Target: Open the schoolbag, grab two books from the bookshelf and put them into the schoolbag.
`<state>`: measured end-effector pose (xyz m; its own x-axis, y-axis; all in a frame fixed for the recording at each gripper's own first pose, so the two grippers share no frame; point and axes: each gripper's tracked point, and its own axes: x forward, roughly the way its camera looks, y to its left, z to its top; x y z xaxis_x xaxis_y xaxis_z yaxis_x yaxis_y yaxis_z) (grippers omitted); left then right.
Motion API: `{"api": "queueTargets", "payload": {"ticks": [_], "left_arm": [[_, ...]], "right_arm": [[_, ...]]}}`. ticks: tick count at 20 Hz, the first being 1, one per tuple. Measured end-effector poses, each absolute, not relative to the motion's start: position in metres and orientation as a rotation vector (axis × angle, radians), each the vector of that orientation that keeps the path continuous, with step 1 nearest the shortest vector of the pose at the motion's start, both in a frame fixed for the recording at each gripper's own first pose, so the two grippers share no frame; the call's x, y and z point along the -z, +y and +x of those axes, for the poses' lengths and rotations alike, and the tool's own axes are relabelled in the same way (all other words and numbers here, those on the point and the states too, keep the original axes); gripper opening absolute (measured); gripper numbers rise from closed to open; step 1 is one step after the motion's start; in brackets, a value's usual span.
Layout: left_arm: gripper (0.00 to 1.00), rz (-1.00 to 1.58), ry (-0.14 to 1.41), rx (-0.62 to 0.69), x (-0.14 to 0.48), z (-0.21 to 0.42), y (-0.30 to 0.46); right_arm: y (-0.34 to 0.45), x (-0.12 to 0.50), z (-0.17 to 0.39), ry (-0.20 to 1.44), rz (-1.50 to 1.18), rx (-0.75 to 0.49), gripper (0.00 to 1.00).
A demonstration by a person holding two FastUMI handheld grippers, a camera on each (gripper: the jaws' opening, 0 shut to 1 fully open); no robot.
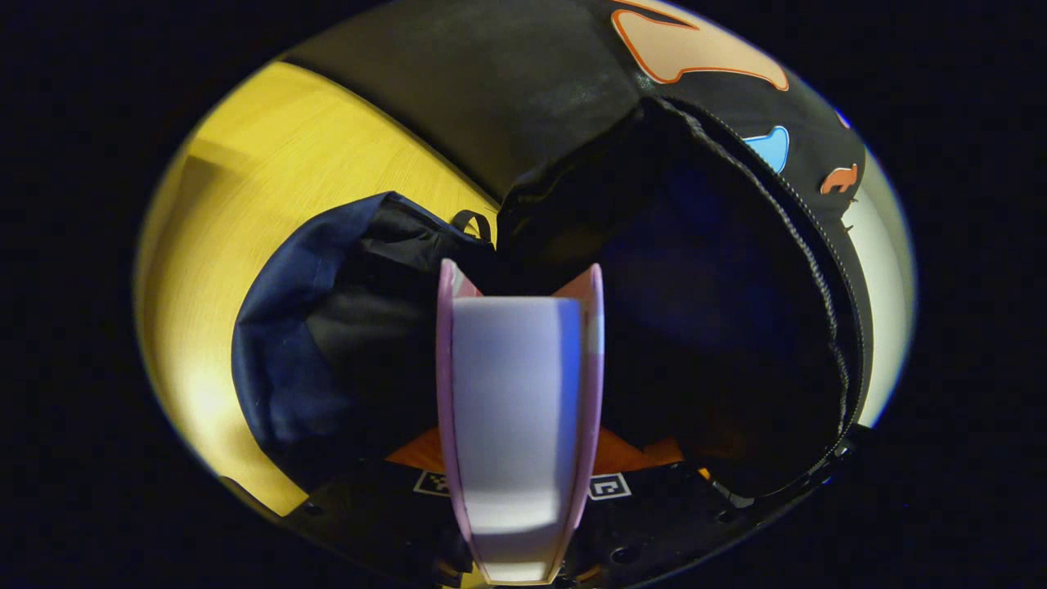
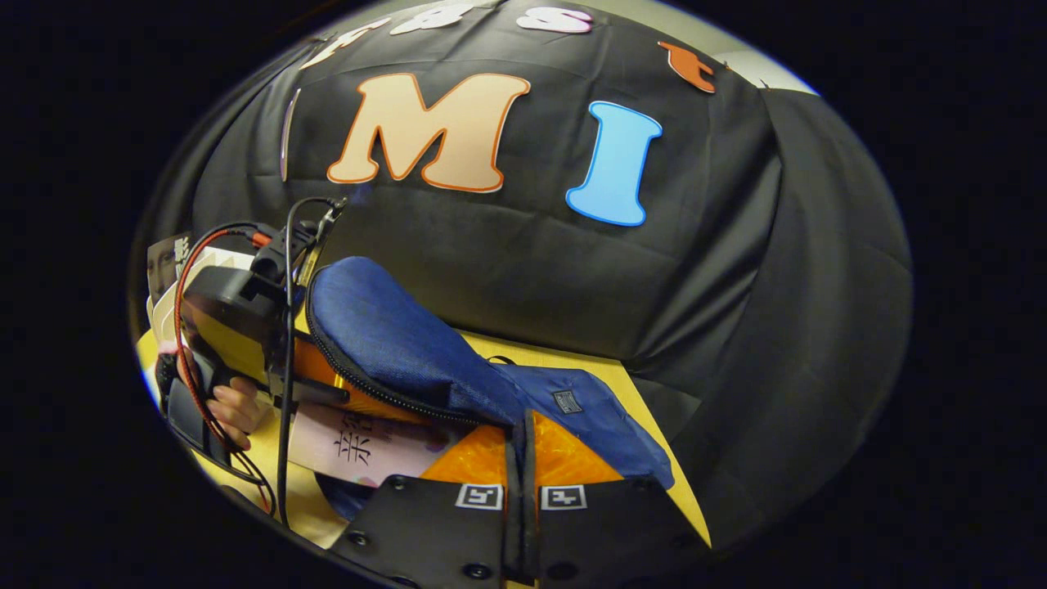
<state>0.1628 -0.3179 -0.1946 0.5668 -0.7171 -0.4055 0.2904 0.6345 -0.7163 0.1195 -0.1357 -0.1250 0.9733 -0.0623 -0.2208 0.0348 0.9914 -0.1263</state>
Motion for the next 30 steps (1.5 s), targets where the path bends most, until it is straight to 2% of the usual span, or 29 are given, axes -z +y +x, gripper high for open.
{"api": "queueTargets", "payload": {"ticks": [5, 13, 20, 28, 30], "left_arm": [[0.39, -0.761, 0.715, 0.642, 0.189, 0.170, -0.301], [0.38, -0.785, 0.743, 0.598, 0.203, 0.175, -0.308], [0.38, -0.842, 0.784, 0.663, 0.223, 0.186, -0.352], [0.39, -0.878, 0.818, 0.566, 0.256, 0.209, -0.350], [0.53, -0.804, 0.814, 0.537, 0.262, 0.208, -0.341]], "right_arm": [[-0.155, 0.127, 0.126, 0.240, 0.044, 0.071, 0.03], [-0.156, 0.121, 0.125, 0.203, 0.037, 0.060, 0.03], [-0.146, 0.123, 0.126, 0.202, 0.039, 0.037, 0.02], [-0.151, 0.131, 0.133, 0.215, 0.056, 0.046, 0.03], [-0.151, 0.134, 0.135, 0.217, 0.051, 0.042, 0.03]]}}
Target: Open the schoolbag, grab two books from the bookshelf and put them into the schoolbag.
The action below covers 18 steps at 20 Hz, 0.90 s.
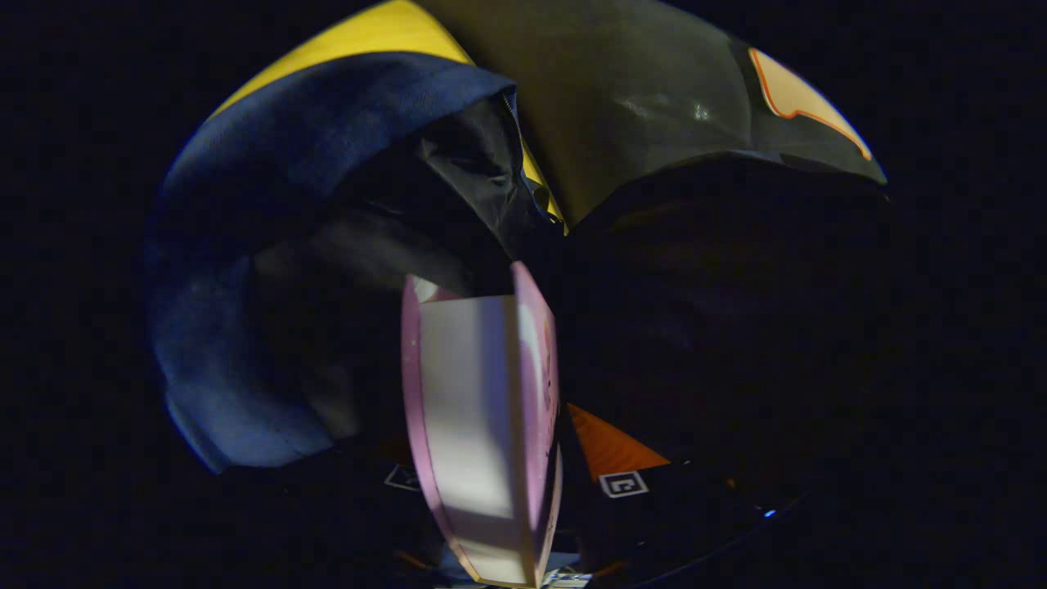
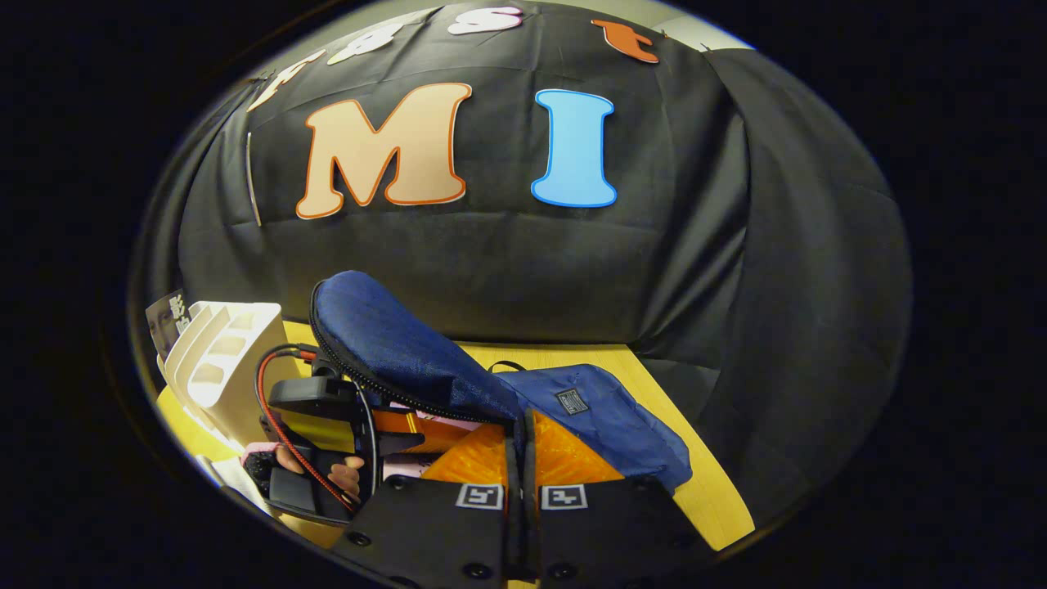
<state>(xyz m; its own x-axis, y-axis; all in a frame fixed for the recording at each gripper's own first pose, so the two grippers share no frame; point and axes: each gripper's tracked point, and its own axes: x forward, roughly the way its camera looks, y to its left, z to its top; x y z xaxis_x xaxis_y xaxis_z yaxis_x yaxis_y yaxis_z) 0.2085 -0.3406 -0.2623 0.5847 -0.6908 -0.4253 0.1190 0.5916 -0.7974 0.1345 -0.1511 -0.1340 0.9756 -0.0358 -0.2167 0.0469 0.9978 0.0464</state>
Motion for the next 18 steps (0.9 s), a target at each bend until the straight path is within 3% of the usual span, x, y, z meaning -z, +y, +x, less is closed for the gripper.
{"api": "queueTargets", "payload": {"ticks": [3, 4, 6, 10, 18], "left_arm": [[0.67, -0.737, 0.833, 0.509, 0.259, 0.201, -0.329], [0.83, -0.723, 0.831, 0.500, 0.255, 0.199, -0.324], [0.92, -0.694, 0.816, 0.478, 0.245, 0.194, -0.310], [0.96, -0.611, 0.836, 0.464, 0.227, 0.171, -0.287], [0.95, -0.388, 0.853, 0.530, 0.163, 0.097, -0.268]], "right_arm": [[-0.152, 0.136, 0.136, 0.221, 0.045, 0.038, 0.04], [-0.153, 0.136, 0.136, 0.222, 0.043, 0.038, 0.03], [-0.153, 0.137, 0.136, 0.223, 0.040, 0.036, 0.03], [-0.152, 0.140, 0.134, 0.228, 0.020, 0.035, 0.03], [-0.150, 0.143, 0.132, 0.237, -0.005, 0.060, 0.03]]}}
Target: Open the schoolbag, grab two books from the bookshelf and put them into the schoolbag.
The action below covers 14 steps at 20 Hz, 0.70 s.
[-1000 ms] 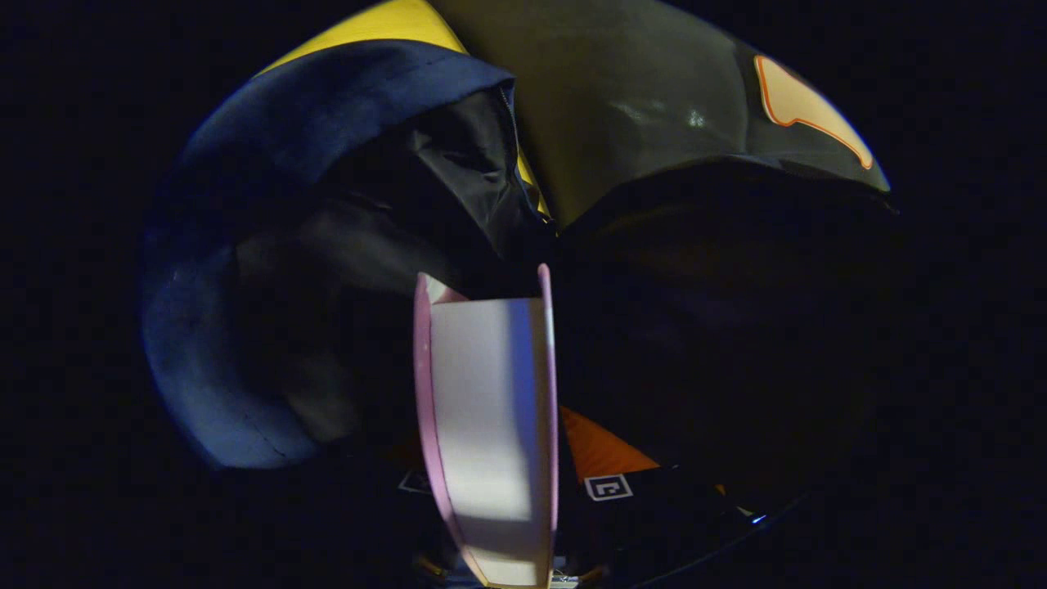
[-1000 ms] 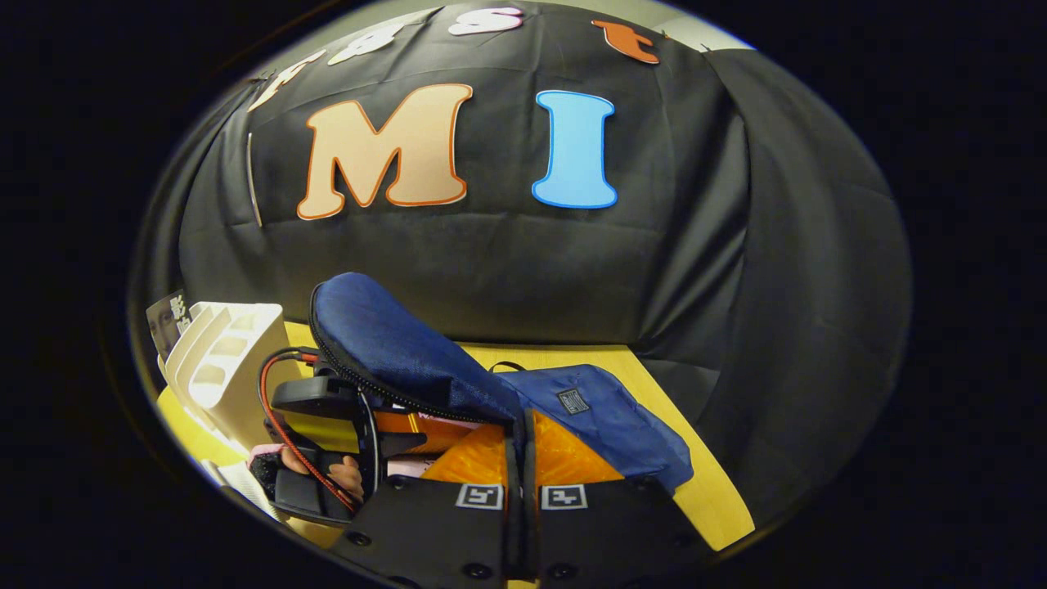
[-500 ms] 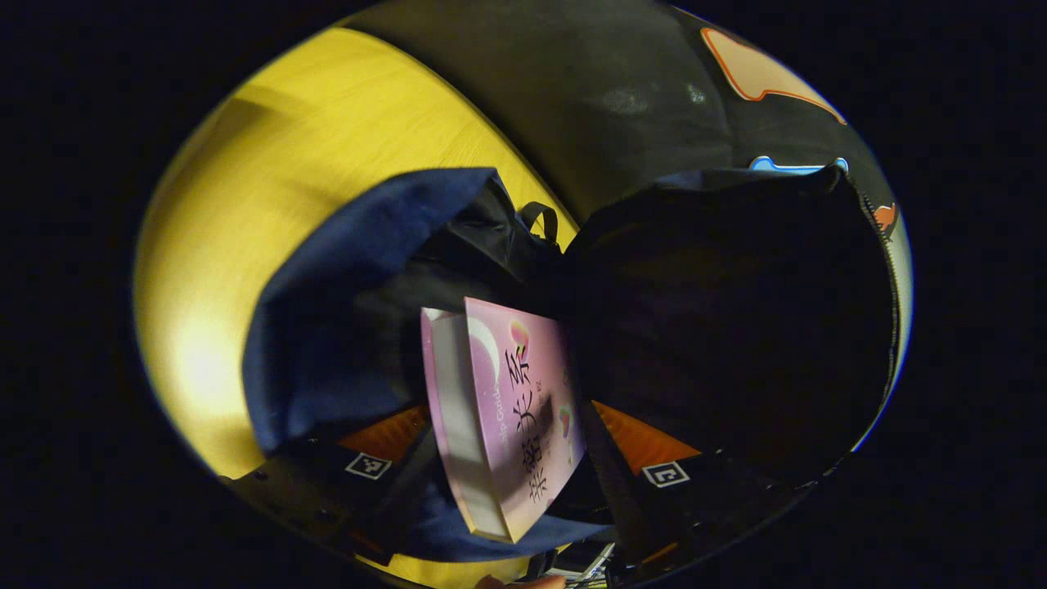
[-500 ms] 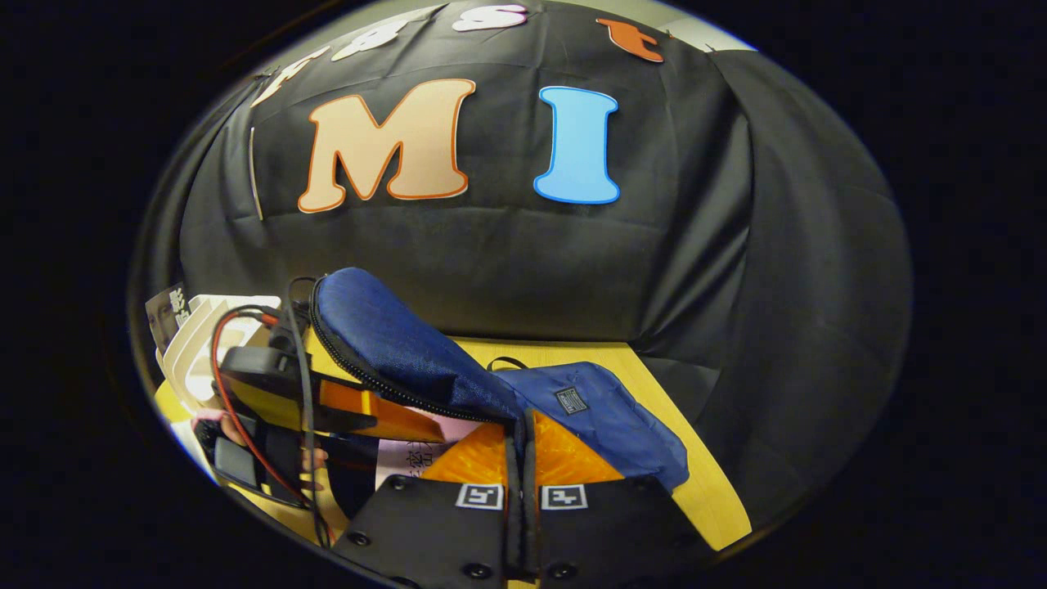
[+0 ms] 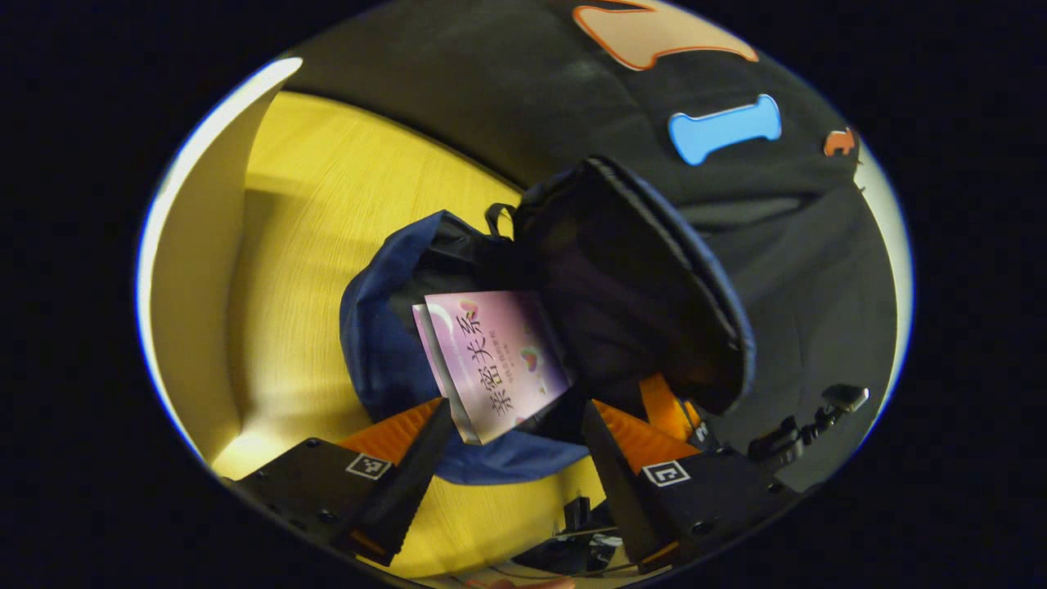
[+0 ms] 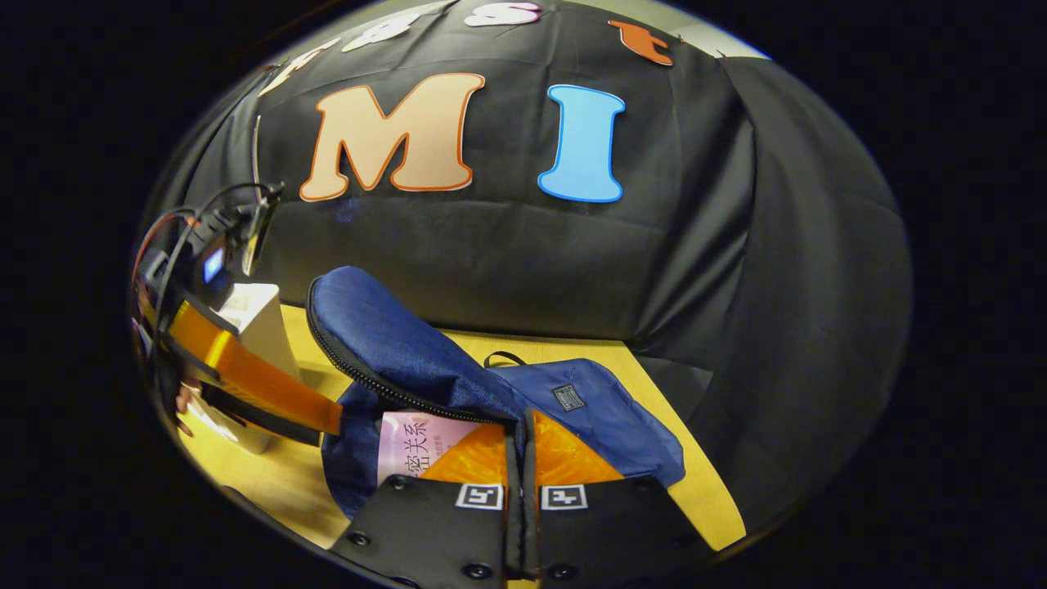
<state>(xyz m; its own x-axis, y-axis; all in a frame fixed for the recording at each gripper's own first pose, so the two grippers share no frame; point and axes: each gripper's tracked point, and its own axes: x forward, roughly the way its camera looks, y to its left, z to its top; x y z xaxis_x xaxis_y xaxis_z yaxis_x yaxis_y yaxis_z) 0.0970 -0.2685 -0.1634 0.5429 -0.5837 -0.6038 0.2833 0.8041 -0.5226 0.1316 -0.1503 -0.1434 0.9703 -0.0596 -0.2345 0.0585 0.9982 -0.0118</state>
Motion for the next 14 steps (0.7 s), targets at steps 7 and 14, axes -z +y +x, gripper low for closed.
{"api": "queueTargets", "payload": {"ticks": [7, 14], "left_arm": [[0.90, -0.276, 0.824, 0.394, 0.109, 0.066, -0.191], [0.87, -0.154, 0.826, 0.243, 0.044, 0.048, -0.078]], "right_arm": [[-0.147, 0.145, 0.129, 0.245, -0.028, 0.075, 0.04], [-0.140, 0.150, 0.130, 0.263, -0.059, 0.079, 0.05]]}}
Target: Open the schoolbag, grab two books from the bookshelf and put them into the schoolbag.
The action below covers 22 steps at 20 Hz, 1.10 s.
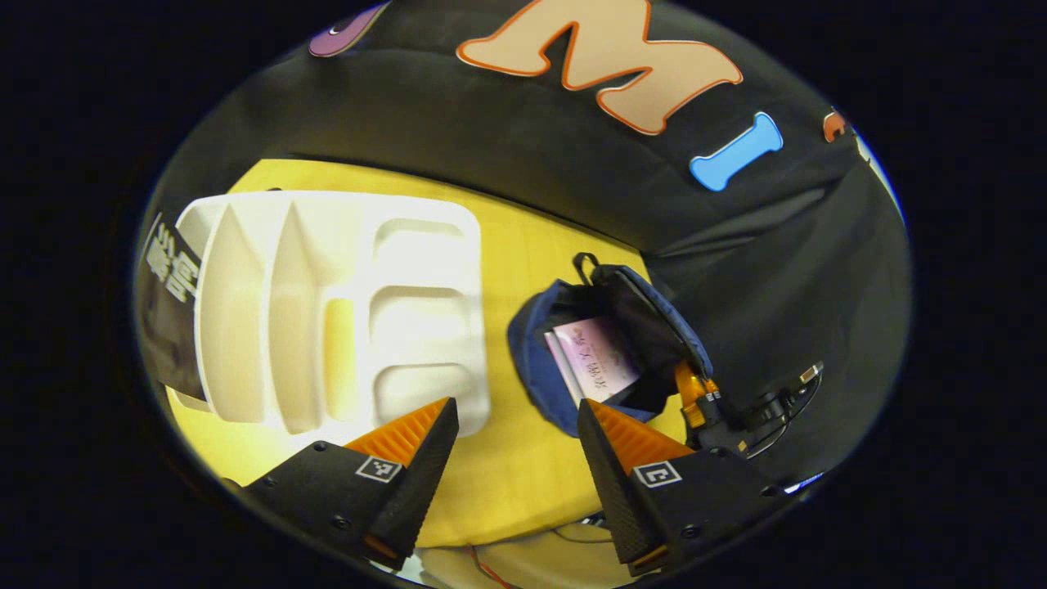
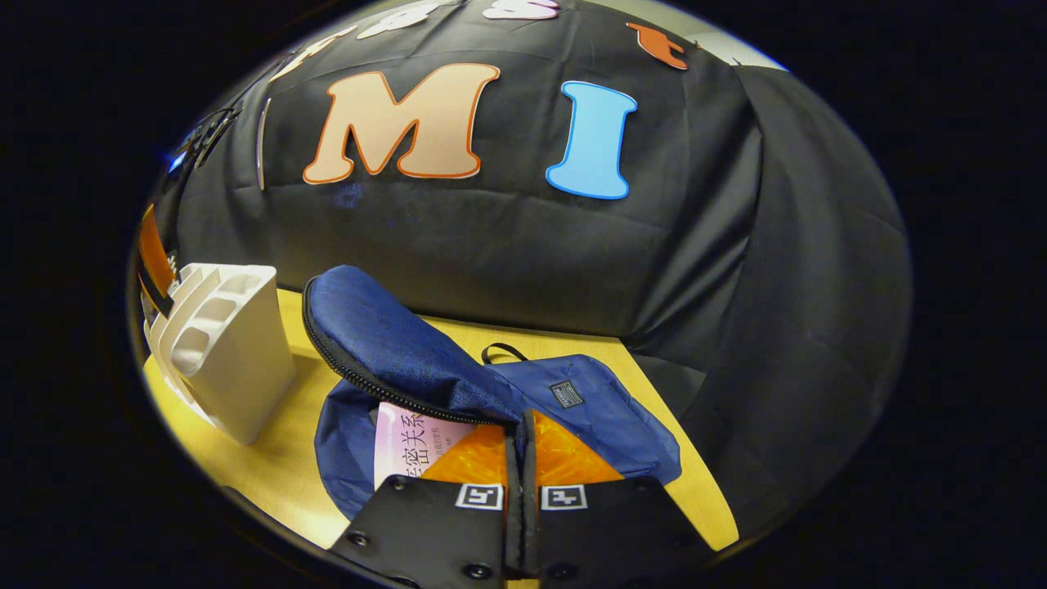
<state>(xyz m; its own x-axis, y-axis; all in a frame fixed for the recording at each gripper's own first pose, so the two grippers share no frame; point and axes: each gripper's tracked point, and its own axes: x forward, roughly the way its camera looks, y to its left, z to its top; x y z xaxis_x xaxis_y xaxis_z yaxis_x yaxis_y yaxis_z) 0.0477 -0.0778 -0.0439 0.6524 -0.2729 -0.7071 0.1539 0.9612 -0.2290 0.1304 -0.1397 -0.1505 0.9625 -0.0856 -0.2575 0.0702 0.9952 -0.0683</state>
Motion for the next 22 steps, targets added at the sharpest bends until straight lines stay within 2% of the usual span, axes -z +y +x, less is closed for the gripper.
{"api": "queueTargets", "payload": {"ticks": [5, 8, 9, 10, 11, 16, 19, 21, 22], "left_arm": [[0.86, -0.090, 0.873, 0.086, 0.002, 0.035, 0.009], [0.84, 0.036, 0.858, -0.034, -0.026, 0.034, 0.074], [0.86, 0.087, 0.840, -0.075, -0.034, 0.034, 0.094], [0.78, 0.129, 0.836, -0.111, -0.042, 0.034, 0.113], [0.77, 0.154, 0.834, -0.137, -0.047, 0.033, 0.126], [0.73, 0.145, 0.840, -0.219, -0.064, 0.030, 0.187], [0.76, 0.122, 0.870, -0.246, -0.057, 0.034, 0.219], [0.73, 0.071, 0.889, -0.242, -0.046, 0.040, 0.230], [0.76, 0.041, 0.898, -0.233, -0.038, 0.043, 0.232]], "right_arm": [[-0.138, 0.152, 0.131, 0.275, -0.062, 0.098, 0.05], [-0.136, 0.153, 0.131, 0.281, -0.072, 0.109, 0.05], [-0.135, 0.155, 0.132, 0.284, -0.077, 0.113, 0.05], [-0.134, 0.156, 0.131, 0.287, -0.082, 0.117, 0.05], [-0.132, 0.157, 0.133, 0.290, -0.087, 0.121, 0.05], [-0.130, 0.158, 0.133, 0.292, -0.100, 0.143, 0.03], [-0.130, 0.160, 0.134, 0.295, -0.098, 0.153, 0.03], [-0.131, 0.159, 0.133, 0.297, -0.095, 0.163, 0.03], [-0.131, 0.159, 0.134, 0.299, -0.095, 0.169, 0.03]]}}
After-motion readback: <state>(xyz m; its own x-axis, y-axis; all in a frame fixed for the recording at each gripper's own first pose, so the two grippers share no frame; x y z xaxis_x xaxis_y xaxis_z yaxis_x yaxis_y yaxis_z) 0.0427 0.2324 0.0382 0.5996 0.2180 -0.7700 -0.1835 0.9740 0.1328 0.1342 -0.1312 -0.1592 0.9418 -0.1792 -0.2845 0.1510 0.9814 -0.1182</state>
